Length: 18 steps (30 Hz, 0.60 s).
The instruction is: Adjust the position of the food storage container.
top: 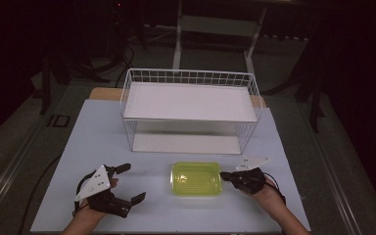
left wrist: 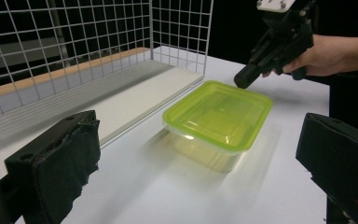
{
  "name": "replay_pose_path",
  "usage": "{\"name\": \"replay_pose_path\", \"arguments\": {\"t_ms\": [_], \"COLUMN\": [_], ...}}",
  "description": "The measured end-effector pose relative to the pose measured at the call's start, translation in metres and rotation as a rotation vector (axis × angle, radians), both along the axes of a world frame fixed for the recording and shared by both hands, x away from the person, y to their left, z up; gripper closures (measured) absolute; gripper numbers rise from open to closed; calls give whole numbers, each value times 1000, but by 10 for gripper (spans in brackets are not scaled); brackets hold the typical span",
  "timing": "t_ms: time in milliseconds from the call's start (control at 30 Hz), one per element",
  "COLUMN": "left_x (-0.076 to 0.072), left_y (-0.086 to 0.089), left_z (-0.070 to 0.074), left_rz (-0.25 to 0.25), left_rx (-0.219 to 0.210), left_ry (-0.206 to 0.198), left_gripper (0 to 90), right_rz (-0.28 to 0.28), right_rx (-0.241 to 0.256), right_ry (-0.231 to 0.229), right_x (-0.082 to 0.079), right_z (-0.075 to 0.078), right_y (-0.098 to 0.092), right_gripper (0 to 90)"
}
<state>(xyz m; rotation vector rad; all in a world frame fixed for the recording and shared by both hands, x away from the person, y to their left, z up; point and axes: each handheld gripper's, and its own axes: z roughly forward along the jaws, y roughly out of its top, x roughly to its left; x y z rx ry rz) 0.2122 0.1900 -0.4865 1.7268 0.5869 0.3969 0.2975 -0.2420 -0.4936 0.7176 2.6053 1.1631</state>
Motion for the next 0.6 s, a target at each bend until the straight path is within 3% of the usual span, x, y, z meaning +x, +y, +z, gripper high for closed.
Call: {"name": "replay_pose_path", "arguments": {"t_ms": [367, 600], "left_x": [1, 1], "left_y": [0, -1], "left_z": [0, -1], "left_rz": [-9, -11], "left_rx": [-19, -14], "left_ry": [6, 6], "left_gripper": [2, 3], "right_rz": [18, 37], "right_rx": [-8, -10], "right_ry": [-12, -13], "right_x": [6, 1], "right_z": [-4, -4], "right_y": [19, 26], "right_gripper": [900, 900]}}
